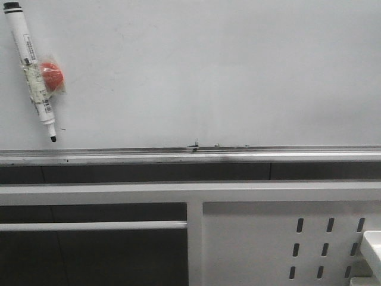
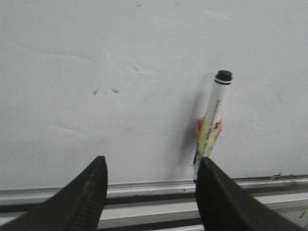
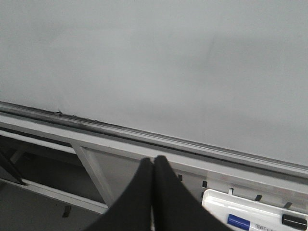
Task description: Write number 1 on whiteboard
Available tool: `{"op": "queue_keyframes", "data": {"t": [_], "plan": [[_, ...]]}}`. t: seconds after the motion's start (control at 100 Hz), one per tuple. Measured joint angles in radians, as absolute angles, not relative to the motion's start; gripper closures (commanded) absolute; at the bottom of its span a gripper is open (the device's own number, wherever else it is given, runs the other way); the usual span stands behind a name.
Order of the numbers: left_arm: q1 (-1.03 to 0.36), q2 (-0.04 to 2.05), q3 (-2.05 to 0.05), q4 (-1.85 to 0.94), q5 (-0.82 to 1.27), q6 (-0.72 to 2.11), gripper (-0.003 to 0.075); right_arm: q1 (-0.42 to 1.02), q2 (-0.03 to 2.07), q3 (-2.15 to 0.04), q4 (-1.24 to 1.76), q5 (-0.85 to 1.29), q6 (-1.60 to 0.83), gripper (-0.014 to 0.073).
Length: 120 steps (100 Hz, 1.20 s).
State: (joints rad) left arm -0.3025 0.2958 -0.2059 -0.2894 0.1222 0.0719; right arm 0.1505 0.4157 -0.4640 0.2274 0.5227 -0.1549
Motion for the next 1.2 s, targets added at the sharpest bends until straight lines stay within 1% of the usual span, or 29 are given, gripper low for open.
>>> {"op": "queue_keyframes", "data": {"t": [0.09, 0.19, 0.35, 0.62, 0.8, 0.87, 0.96, 1.2], "plan": [[-0.391, 0.325, -0.151, -0.248, 0.0, 0.026, 0.0351, 0.15, 0.416, -0.464, 0.227, 0.523, -0.155, 0.0663], [-0.467, 0.403, -0.086, -0.237, -0.151, 0.009, 0.0351, 0.15, 0.416, -0.464, 0.227, 0.523, -0.155, 0.0663], [-0.544, 0.569, -0.038, -0.236, -0.358, 0.0, 0.0351, 0.15, 0.416, -0.464, 0.227, 0.523, -0.155, 0.0663], [-0.669, 0.952, -0.034, -0.239, -0.752, 0.0, 0.0351, 0.15, 0.416, -0.464, 0.227, 0.523, -0.155, 0.0663], [-0.765, 1.222, -0.036, -0.337, -1.046, 0.0, 0.0351, 0.15, 0.416, -0.464, 0.227, 0.523, -0.155, 0.0663], [-0.782, 1.302, -0.046, -0.361, -1.1, -0.006, 0.0351, 0.15, 0.416, -0.464, 0.227, 0.523, -0.155, 0.0663], [-0.787, 1.378, -0.065, -0.374, -1.121, -0.031, 0.0351, 0.15, 0.416, -0.464, 0.227, 0.523, -0.155, 0.0663], [-0.787, 1.481, -0.148, -0.416, -1.132, -0.049, 0.0351, 0.15, 0.416, -0.464, 0.227, 0.523, -0.155, 0.0663]]}}
